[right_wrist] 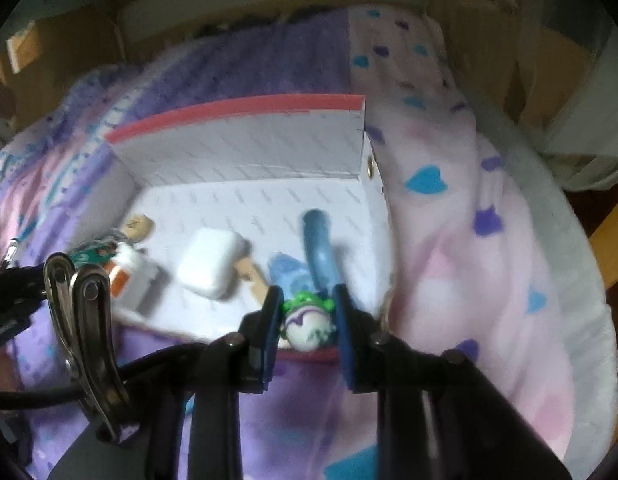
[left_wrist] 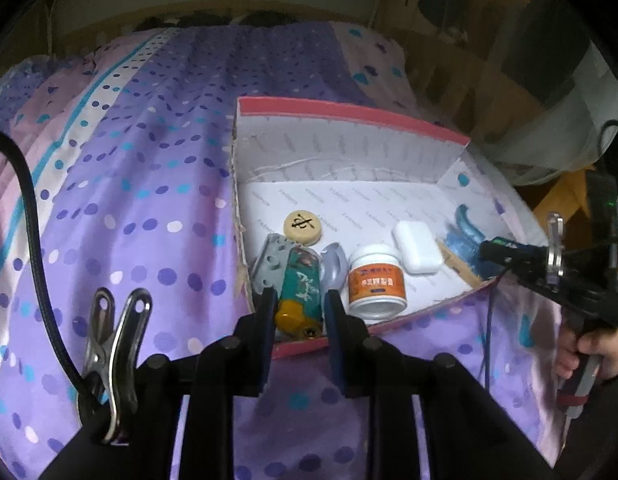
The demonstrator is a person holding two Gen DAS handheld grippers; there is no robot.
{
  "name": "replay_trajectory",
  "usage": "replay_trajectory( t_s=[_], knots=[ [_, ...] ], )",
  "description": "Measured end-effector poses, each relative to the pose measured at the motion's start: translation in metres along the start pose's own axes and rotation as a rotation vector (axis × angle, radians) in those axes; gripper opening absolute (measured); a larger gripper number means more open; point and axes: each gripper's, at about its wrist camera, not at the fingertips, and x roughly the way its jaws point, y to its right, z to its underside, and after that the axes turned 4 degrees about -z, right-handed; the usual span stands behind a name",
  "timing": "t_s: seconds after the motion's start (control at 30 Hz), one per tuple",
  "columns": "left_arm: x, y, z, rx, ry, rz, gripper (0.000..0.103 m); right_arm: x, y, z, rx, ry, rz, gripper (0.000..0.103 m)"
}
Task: Organize rigid objects
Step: 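Carry the lighter and green figure into the pink box and release both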
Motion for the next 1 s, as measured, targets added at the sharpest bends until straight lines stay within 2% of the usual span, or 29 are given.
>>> replay_trajectory(
  t_s=[0.1, 0.13, 0.17, 0.2, 0.23, 0.27, 0.37, 0.43, 0.53, 0.57, 0.6, 0.67, 0.8, 0.9, 1.0],
  knots=[
    [-0.012, -0.001, 0.008, -0.014, 0.002, 0.010, 0.031, 0.001, 0.001, -0.003, 0.014, -0.015, 0.010, 0.026],
    [-0.021, -0.001, 0.012, -0.009, 0.010, 0.008, 0.034, -0.004, -0.001, 0.001, 0.022, -0.012, 0.019, 0.030],
    [-0.031, 0.000, 0.017, 0.001, 0.020, -0.016, 0.050, -0.012, -0.005, 0.006, 0.032, 0.009, 0.020, 0.037],
    [-0.045, 0.002, 0.024, 0.016, 0.043, -0.053, 0.056, -0.021, -0.010, 0.012, 0.036, 0.041, 0.012, 0.044],
    [-0.057, 0.005, 0.031, 0.032, 0.071, -0.072, 0.059, -0.032, -0.016, 0.020, 0.034, 0.080, 0.004, 0.058],
    [-0.071, 0.009, 0.041, 0.063, 0.102, -0.098, 0.059, -0.048, -0.026, 0.033, 0.028, 0.121, -0.003, 0.068],
    [-0.085, 0.013, 0.065, 0.115, 0.132, -0.129, 0.060, -0.068, -0.048, 0.061, 0.013, 0.156, -0.068, 0.070],
    [-0.079, 0.010, 0.082, 0.114, 0.119, -0.135, 0.060, -0.069, -0.065, 0.079, -0.019, 0.113, -0.106, 0.070],
    [-0.042, -0.005, 0.098, 0.018, -0.012, -0.140, 0.061, -0.050, -0.076, 0.102, -0.001, 0.007, -0.161, 0.070],
    [-0.028, -0.010, 0.097, 0.005, -0.079, -0.126, 0.064, -0.037, -0.075, 0.110, 0.020, -0.036, -0.174, 0.071],
    [-0.022, -0.014, 0.091, -0.016, -0.096, -0.097, 0.066, -0.025, -0.074, 0.118, 0.037, -0.062, -0.170, 0.072],
    [-0.019, -0.019, 0.087, -0.050, -0.095, -0.055, 0.074, -0.016, -0.077, 0.126, 0.027, -0.042, -0.141, 0.073],
    [-0.021, -0.018, 0.087, -0.043, -0.086, -0.049, 0.075, -0.014, -0.080, 0.125, 0.014, -0.040, -0.139, 0.076],
    [-0.023, -0.023, 0.087, -0.066, -0.071, 0.003, 0.074, -0.015, -0.077, 0.122, 0.026, -0.035, -0.161, 0.077],
    [-0.029, -0.031, 0.089, -0.093, -0.055, 0.080, 0.073, -0.022, -0.070, 0.118, 0.043, -0.007, -0.225, 0.076]
  ],
)
